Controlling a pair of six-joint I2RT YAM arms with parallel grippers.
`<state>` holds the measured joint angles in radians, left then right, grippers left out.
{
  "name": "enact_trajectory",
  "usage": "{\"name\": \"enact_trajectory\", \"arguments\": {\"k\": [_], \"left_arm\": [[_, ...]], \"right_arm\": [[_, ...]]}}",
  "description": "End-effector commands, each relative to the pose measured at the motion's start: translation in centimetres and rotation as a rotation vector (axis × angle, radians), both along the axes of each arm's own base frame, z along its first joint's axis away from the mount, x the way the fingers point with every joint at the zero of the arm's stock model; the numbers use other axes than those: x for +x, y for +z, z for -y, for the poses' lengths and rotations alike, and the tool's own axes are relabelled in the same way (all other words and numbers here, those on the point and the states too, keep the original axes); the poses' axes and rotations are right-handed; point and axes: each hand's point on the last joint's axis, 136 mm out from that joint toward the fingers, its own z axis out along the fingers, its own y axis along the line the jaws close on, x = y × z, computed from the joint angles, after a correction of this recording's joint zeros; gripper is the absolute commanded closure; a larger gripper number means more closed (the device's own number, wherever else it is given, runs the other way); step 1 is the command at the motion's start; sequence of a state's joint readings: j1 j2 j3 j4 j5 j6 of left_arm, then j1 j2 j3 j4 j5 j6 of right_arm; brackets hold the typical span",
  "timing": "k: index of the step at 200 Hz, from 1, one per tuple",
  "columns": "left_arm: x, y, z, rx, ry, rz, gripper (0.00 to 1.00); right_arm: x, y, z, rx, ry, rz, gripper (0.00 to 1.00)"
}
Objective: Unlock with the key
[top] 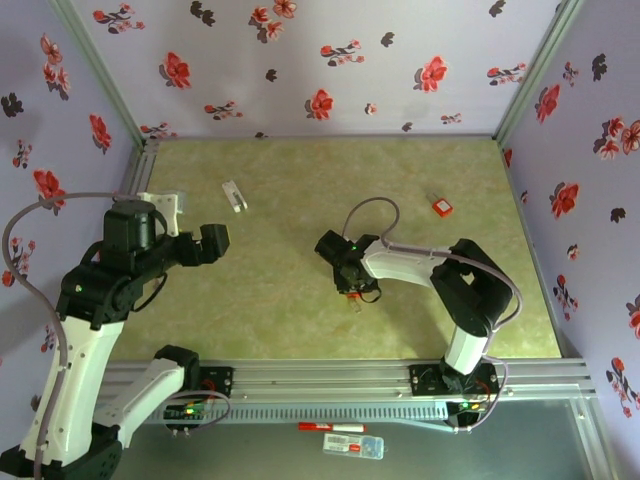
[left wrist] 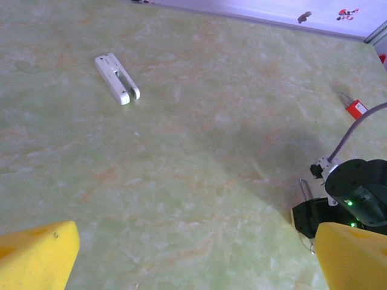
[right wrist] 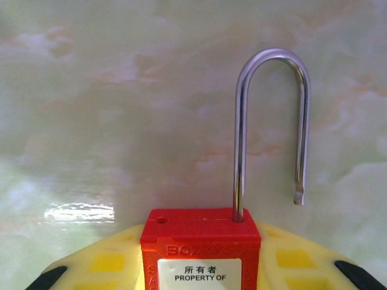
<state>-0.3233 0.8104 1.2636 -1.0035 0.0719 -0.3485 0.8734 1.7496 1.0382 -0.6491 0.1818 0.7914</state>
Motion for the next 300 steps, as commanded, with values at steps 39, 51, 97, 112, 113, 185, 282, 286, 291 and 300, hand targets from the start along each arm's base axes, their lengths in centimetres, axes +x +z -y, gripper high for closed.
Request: {"name": "enact_trajectory", "arguments": {"k": [39,51,97,112,113,185,282,286,291,300], "left_arm": [[0.1,1.2,0.1,-0.051,0.017,0.021,0.00],[0.2,1.0,0.1,-0.055,0.025,0.012,0.00],[0.2,0.8,-0.1,-0.070,0.043,0.008,0.00],[0.2,0.7,-0.1,-0.073,0.048,0.002,0.00],[0.2,0.7,-0.1,-0.075,0.049,0.004,0.00],[0.5,-1.0,0.1,-0.129,0.093,-0.049,0.00],[-1.3,-6.8,-4.1,-0.179,0.420,-0.203,0.00],[-1.5,-7.0,-4.4,-0.175,0.436,-0.210,0.00],[-1.8,-7.3,-4.7,-0.172,0.455,-0.218,0.00],[-2.4,-7.7,-5.3,-0.166,0.488,-0.227,0.00]], "right_arm": [[-1.5,0.7,4.0,-0.139,-0.112,-0.023,0.58],[-1.3,1.3,3.9,-0.129,-0.112,-0.014,0.48],[-0.4,5.0,2.8,-0.047,-0.108,0.050,0.25],[0.0,7.0,2.6,-0.019,-0.103,0.084,0.24],[0.0,7.1,2.6,-0.018,-0.103,0.085,0.24],[0.8,22.1,2.2,0.250,0.055,0.397,0.07],[-3.6,29.3,8.1,0.464,0.098,0.547,0.01],[-3.9,29.2,8.1,0.460,0.110,0.536,0.01],[-4.1,29.0,8.1,0.454,0.121,0.525,0.01],[-4.3,28.8,8.3,0.443,0.130,0.512,0.01]]}}
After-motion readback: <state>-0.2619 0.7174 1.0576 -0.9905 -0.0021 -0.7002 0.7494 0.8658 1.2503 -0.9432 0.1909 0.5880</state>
